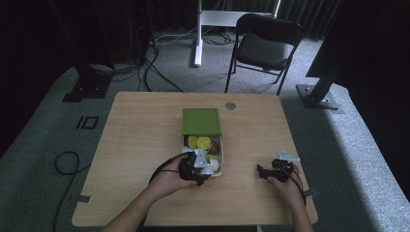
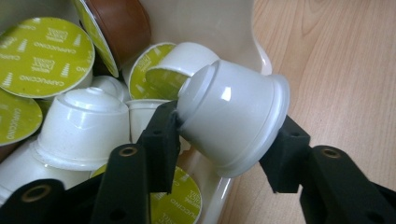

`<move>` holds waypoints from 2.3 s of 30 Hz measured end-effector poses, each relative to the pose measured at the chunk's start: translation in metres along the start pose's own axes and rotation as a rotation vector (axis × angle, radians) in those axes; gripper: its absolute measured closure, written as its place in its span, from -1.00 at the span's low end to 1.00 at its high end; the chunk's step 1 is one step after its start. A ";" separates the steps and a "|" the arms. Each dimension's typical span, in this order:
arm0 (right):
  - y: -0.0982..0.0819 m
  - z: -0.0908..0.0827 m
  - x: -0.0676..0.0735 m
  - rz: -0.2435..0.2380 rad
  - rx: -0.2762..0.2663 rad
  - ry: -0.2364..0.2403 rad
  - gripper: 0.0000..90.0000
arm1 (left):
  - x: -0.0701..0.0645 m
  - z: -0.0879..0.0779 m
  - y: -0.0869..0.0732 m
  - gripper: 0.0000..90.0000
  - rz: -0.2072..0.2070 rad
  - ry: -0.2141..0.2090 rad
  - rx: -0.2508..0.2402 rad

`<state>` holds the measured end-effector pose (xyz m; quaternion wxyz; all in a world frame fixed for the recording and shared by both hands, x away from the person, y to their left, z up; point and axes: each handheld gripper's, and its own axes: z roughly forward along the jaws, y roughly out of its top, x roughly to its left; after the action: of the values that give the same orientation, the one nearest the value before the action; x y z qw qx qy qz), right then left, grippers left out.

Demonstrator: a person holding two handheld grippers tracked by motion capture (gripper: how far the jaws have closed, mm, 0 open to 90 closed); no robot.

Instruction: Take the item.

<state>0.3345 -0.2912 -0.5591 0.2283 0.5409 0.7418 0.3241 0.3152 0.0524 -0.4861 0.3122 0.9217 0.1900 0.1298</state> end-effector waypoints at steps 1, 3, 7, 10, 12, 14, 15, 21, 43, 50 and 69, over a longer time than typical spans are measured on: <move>0.000 0.000 0.000 0.000 0.000 0.000 -0.72 | 0.000 -0.001 0.000 0.21 -0.005 -0.004 -0.003; 0.000 0.000 0.000 0.000 0.000 0.000 -0.72 | 0.000 -0.002 0.001 0.22 -0.023 -0.007 -0.017; 0.000 0.000 0.000 0.000 0.000 0.000 -0.72 | -0.001 -0.006 0.002 0.27 -0.027 0.001 -0.051; 0.000 0.000 0.000 0.000 0.000 0.000 -0.72 | 0.000 -0.012 0.004 0.28 -0.029 0.011 -0.079; 0.000 0.000 0.000 0.000 0.000 0.000 -0.72 | 0.001 -0.018 0.005 0.28 -0.033 0.017 -0.094; 0.000 0.000 0.000 0.000 0.000 0.000 -0.72 | 0.002 -0.023 0.005 0.29 -0.034 0.022 -0.109; 0.000 0.000 0.000 0.000 0.000 0.000 -0.72 | 0.002 -0.026 0.006 0.29 -0.039 0.020 -0.121; 0.000 0.000 0.000 0.001 0.000 0.000 -0.72 | 0.002 -0.041 0.010 0.29 -0.048 0.020 -0.172; 0.000 0.000 0.000 0.001 0.000 0.000 -0.72 | 0.045 -0.107 -0.015 0.29 -0.225 0.240 -0.385; 0.000 0.000 0.000 0.000 0.000 0.000 -0.72 | 0.064 -0.112 -0.045 0.29 -0.293 0.271 -0.434; 0.000 0.000 0.000 0.000 0.000 0.000 -0.72 | 0.096 -0.085 -0.132 0.29 -0.519 0.424 -0.425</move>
<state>0.3345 -0.2912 -0.5591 0.2282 0.5411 0.7417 0.3241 0.3349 0.2351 -0.4919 0.4722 0.7106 0.4460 0.2705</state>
